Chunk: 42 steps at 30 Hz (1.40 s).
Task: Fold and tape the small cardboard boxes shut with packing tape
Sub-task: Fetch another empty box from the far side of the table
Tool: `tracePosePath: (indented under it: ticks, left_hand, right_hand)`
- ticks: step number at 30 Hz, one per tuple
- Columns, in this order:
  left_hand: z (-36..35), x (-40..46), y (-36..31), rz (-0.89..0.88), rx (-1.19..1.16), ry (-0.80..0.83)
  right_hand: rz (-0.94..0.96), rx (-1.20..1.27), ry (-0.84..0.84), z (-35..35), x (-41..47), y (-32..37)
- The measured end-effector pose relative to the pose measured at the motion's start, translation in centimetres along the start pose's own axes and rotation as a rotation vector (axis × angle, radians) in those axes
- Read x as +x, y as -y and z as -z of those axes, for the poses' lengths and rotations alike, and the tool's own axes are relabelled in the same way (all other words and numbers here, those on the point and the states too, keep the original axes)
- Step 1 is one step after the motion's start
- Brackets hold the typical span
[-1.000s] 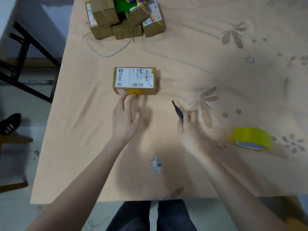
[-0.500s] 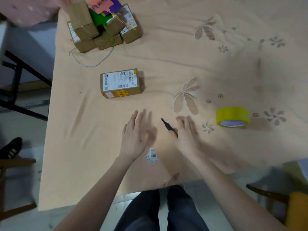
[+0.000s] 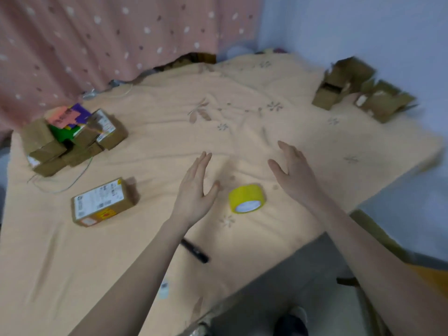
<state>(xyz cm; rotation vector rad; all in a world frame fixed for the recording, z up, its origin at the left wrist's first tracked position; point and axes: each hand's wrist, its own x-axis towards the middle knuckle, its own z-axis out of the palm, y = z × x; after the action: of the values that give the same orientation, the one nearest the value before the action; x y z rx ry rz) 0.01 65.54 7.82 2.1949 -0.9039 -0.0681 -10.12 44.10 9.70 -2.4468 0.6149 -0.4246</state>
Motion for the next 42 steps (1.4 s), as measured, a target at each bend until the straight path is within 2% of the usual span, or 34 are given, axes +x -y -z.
tracePosePath:
  ticks: [9, 16, 25, 32, 42]
  left_hand:
    - [-12.2, 9.3, -17.5, -0.103, -0.125, -0.053]
    - [-19.8, 15.8, -24.9, -0.191, -0.094, -0.017]
    - [-26.5, 26.4, -26.6, -0.243, -0.056, 0.062]
    - [-32.8, 34.6, -26.1, -0.267, -0.072, 0.221]
    - [-43.6, 41.3, -25.5, 0.041, -0.065, 0.427]
  right_hand:
    - [0.012, -0.027, -0.119, 16.1, 2.4, -13.9]
    - [-0.054, -0.055, -0.196, 23.6, 5.2, -22.6]
    - [-0.157, -0.069, -0.210, 25.8, 12.0, -29.6]
    - [-0.268, -0.037, -0.135, 26.5, 19.1, -35.2]
    - [-0.508, -0.021, -0.004, 25.4, 25.8, -43.6]
